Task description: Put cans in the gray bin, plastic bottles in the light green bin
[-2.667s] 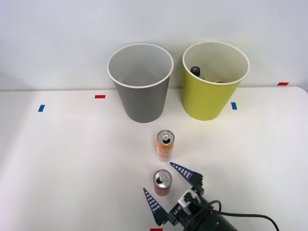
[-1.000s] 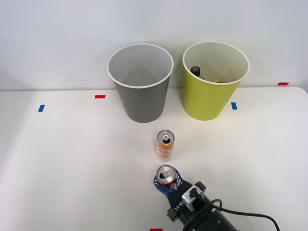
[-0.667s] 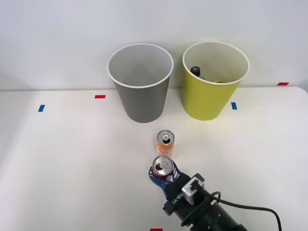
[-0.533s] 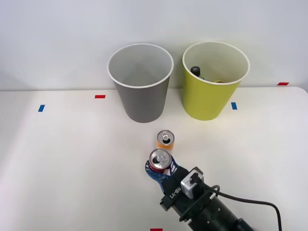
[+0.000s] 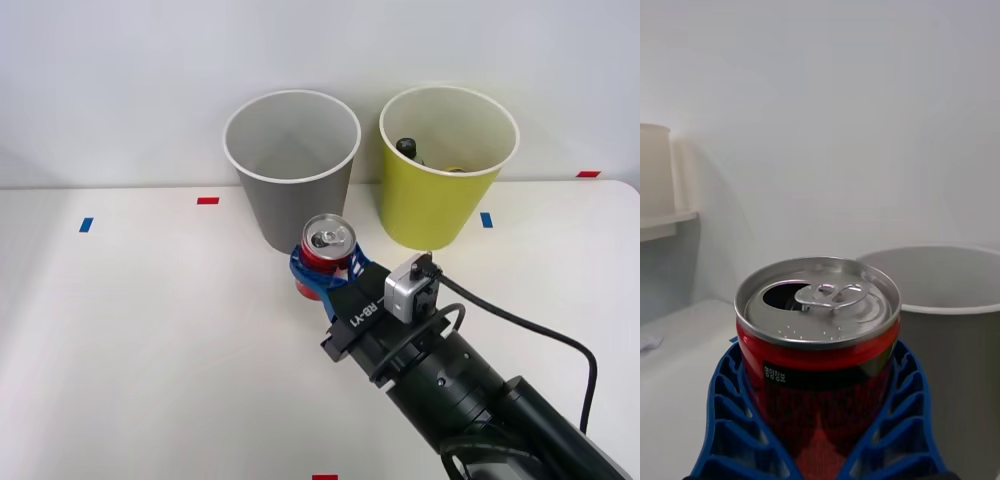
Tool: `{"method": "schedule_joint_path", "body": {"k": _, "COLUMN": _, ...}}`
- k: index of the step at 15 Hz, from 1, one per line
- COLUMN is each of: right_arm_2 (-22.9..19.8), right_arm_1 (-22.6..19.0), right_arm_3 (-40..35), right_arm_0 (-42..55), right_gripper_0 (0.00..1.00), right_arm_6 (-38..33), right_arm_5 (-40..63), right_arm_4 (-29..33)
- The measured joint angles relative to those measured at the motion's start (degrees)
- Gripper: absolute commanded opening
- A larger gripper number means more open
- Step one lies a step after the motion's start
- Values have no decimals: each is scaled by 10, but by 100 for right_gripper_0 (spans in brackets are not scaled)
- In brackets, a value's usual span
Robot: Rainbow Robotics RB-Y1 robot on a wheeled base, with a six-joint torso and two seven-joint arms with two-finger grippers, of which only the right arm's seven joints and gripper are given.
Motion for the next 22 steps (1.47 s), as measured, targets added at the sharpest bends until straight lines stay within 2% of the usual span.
{"method": "schedule_joint_path", "body": {"k": 4, "right_arm_2": -22, "right_arm_1": 20, "right_arm_3": -17, "right_arm_0": -35, "right_gripper_0": 0, "right_arm_6": -7, "right_arm_5": -2, "right_arm_4": -6}}
{"method": "schedule_joint_path", "body": {"k": 8, "right_arm_2": -70, "right_arm_1": 107, "right_arm_3": -18, "right_arm_0": -102, "right_gripper_0": 0, "right_arm_6": -21, "right_arm_5": 89, "right_arm_4": -19}}
{"method": "schedule_joint_path", "body": {"k": 13, "right_arm_2": -172, "right_arm_1": 210, "right_arm_3": -7, "right_arm_0": -209, "right_gripper_0": 0, "right_arm_6": -29, "right_arm_5": 265, "right_arm_4": -30}}
{"method": "schedule_joint_path", "body": {"k": 15, "right_arm_2": -182, "right_arm_1": 234, "right_arm_3": 60, "right_arm_0": -254, "right_gripper_0": 0, "right_arm_6": -28, "right_arm_5": 261, "right_arm_4": -30}}
{"method": "schedule_joint_path", "body": {"k": 18, "right_arm_2": -186, "right_arm_1": 254, "right_arm_3": 201, "right_arm_0": -329, "right_gripper_0": 0, "right_arm_6": -21, "right_arm_5": 182, "right_arm_4": -29}}
{"method": "schedule_joint_path", "body": {"k": 20, "right_arm_2": -188, "right_arm_1": 253, "right_arm_3": 288, "right_arm_0": -384, "right_gripper_0": 0, "right_arm_6": -15, "right_arm_5": 133, "right_arm_4": -25}}
{"method": "schedule_joint_path", "body": {"k": 22, "right_arm_2": -190, "right_arm_1": 236, "right_arm_3": 330, "right_arm_0": -420, "right_gripper_0": 0, "right_arm_6": -9, "right_arm_5": 113, "right_arm_4": -21}}
